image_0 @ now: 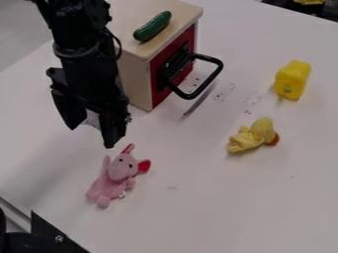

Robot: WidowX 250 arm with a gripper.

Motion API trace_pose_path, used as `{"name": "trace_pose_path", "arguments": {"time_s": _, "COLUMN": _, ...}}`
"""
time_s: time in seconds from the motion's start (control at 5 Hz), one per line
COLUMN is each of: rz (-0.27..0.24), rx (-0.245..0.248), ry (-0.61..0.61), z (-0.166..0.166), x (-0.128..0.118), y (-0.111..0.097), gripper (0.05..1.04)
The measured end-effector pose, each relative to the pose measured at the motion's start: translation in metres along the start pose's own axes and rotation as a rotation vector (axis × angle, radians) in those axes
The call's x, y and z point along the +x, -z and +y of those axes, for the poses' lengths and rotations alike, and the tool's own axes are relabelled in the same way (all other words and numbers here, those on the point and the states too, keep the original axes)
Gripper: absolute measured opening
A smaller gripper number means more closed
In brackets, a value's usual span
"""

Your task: Open the drawer

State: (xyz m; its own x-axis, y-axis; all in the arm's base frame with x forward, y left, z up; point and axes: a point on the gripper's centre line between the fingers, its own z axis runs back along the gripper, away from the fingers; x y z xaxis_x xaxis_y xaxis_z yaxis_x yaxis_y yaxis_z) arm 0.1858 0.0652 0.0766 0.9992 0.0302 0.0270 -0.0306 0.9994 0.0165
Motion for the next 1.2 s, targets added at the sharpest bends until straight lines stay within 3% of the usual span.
{"name": "trace_pose_path", "arguments": {"time_s": 0.2, "rz": 0.024, "rx": -0.010, "ry": 0.000, "z": -0.002, "x": -0.004, "y": 0.003, "gripper": 0.999}}
{"name": "trace_pose_path", "arguments": {"time_s": 0.6, "rz": -0.116, "rx": -0.059, "ry": -0.010, "z": -0.002, "x": 0.054, "y": -0.051, "gripper": 0.999}}
{"name": "trace_pose_path", "arguments": {"time_s": 0.8, "rz": -0.131, "rx": -0.096, "ry": 0.050, "z": -0.024, "x": 0.086, "y": -0.054, "gripper": 0.999}}
{"name": "trace_pose_path", "arguments": {"time_s": 1.0, "rz": -0.132, "rx": -0.101, "ry": 0.115, "z": -0.057, "x": 0.114, "y": -0.050, "gripper": 0.999}}
{"name": "trace_pose_path", "arguments": {"time_s": 1.2, "rz": -0.129, "rx": -0.062, "ry": 0.155, "z": -0.077, "x": 0.130, "y": -0.035, "gripper": 0.999}}
